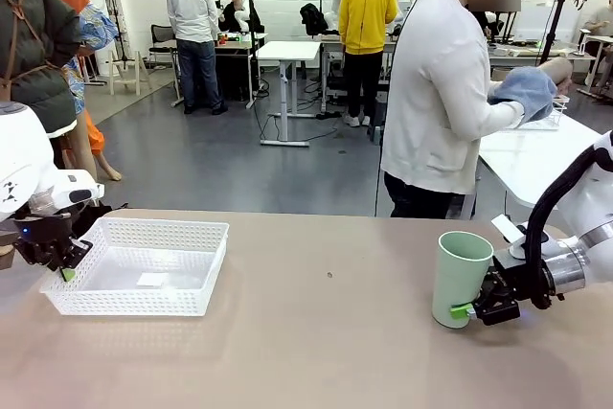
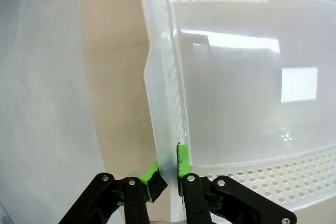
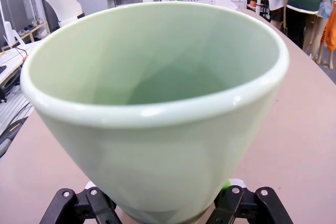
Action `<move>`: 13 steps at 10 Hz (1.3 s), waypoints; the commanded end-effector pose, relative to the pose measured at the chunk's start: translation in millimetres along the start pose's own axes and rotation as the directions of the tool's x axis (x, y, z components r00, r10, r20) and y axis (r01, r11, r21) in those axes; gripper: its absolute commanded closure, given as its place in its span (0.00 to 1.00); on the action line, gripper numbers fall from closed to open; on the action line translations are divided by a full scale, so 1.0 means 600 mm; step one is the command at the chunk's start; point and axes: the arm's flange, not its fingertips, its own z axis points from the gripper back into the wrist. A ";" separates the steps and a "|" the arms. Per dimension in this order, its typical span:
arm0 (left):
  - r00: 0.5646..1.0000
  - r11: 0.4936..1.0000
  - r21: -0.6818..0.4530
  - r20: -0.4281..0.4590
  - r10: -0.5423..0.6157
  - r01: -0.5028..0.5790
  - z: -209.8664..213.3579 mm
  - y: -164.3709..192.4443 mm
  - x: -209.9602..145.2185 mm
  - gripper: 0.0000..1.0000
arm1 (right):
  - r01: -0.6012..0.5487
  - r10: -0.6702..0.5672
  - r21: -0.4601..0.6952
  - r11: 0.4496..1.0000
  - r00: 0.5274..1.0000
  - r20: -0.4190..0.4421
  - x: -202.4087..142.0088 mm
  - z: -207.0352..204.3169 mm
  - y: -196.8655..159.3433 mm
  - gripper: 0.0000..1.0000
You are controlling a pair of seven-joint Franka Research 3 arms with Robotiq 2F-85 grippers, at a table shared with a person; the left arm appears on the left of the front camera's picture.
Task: Clean and organize the cups into the basket.
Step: Pick up the Organizing basket and move it to the center of the table, then pick up the Reusable plastic cup from the right side of the table and place it inside the Organizing basket.
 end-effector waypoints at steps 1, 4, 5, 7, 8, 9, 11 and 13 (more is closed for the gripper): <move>1.000 1.000 -0.013 -0.020 -0.010 0.010 0.004 0.000 -0.003 1.00 | 0.013 -0.013 -0.033 0.999 1.000 -0.004 -0.008 -0.002 -0.006 1.00; 0.999 1.000 0.002 -0.041 0.022 -0.022 0.025 -0.030 -0.015 1.00 | 0.071 -0.072 -0.070 0.995 0.997 -0.008 0.014 0.007 0.022 0.97; 0.997 0.999 0.009 -0.067 0.039 -0.038 0.041 -0.053 -0.022 1.00 | 0.106 -0.107 -0.093 0.990 0.994 -0.001 0.033 0.016 0.043 0.97; 0.991 0.996 0.032 -0.106 0.083 -0.080 0.074 -0.109 -0.035 1.00 | 0.105 -0.103 -0.110 0.988 0.994 0.020 0.083 0.040 0.098 0.97; 0.986 0.992 0.049 -0.115 0.119 -0.114 0.082 -0.134 -0.037 1.00 | 0.109 -0.107 -0.126 0.986 0.994 0.026 0.106 0.054 0.124 0.97; 0.979 0.986 0.064 -0.122 0.163 -0.156 0.085 -0.157 -0.037 1.00 | 0.089 -0.084 -0.134 0.987 0.996 0.041 0.131 0.072 0.150 0.97; 0.968 0.973 0.063 -0.105 0.230 -0.224 0.093 -0.198 -0.036 1.00 | 0.046 -0.031 -0.172 0.984 0.995 0.090 0.189 0.118 0.204 0.97; 0.970 0.974 0.044 -0.090 0.228 -0.224 0.100 -0.237 -0.031 1.00 | 0.053 -0.034 -0.201 0.978 0.995 0.098 0.237 0.149 0.243 0.97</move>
